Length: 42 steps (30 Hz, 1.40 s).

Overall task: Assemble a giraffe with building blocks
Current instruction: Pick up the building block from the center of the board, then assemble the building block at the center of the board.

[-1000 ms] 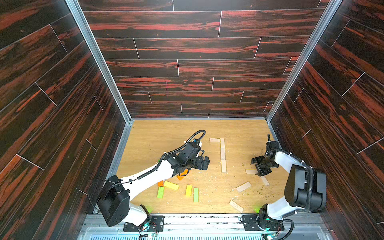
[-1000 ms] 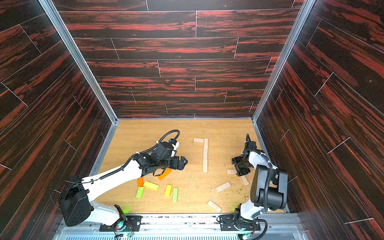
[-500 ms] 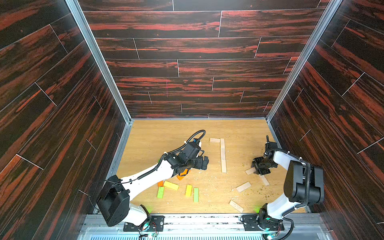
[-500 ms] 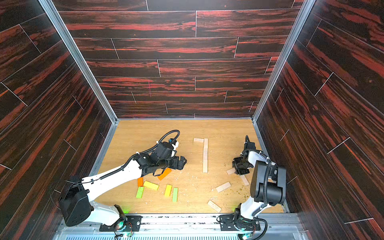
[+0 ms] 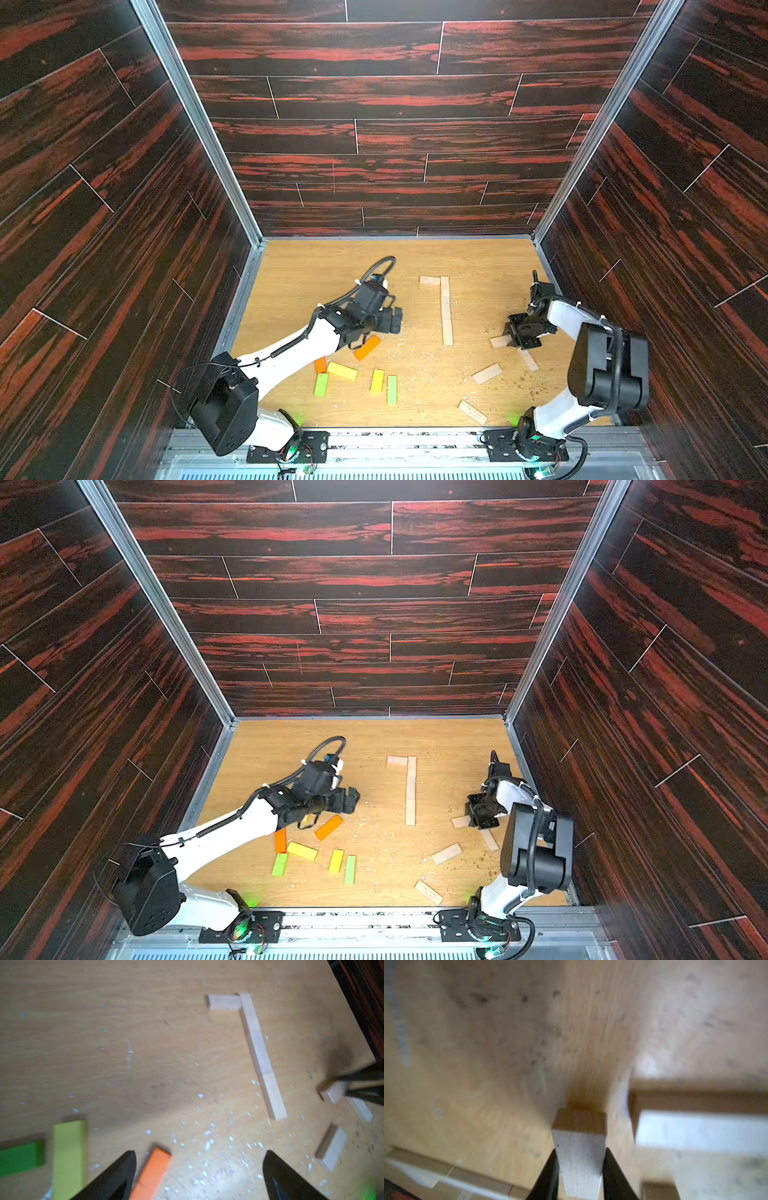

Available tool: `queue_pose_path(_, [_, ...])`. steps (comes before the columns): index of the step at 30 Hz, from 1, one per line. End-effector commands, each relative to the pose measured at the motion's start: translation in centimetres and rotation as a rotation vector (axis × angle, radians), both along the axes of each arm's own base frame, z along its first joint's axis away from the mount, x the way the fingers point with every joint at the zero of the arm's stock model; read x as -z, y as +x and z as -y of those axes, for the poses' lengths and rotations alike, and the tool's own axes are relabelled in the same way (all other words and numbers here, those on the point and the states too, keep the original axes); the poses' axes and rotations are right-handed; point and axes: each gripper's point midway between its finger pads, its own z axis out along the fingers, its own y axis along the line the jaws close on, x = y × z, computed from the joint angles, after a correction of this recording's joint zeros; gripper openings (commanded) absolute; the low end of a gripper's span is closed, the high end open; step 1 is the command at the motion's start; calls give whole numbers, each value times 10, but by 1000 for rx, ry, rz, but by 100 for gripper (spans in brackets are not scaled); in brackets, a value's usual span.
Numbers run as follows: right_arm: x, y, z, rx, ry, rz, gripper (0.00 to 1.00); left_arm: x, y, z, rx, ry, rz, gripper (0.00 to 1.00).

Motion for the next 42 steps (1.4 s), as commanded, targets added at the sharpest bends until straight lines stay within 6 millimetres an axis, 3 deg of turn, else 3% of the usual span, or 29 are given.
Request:
queue_pose_path(1, [-32,-4,-2,58,-16,23,24,-16,1,-4,13,-15,56,98])
queue_pose_path(8, [-32,-4,-31,92,32,25,23,-25,-1,-7,11,-26,83,98])
queue_pose_path(24, [14,16,-100,82,74,-33,23,-31,-11,-18,-1,-42,105,99])
queue_pose_path(33, [28,16,-116,94,70,-50,23,-35,-17,-23,2,-34,110,99])
queue_pose_path(42, [31,6,-112,119,48,-56,23,-38,-17,-25,2,-30,119,99])
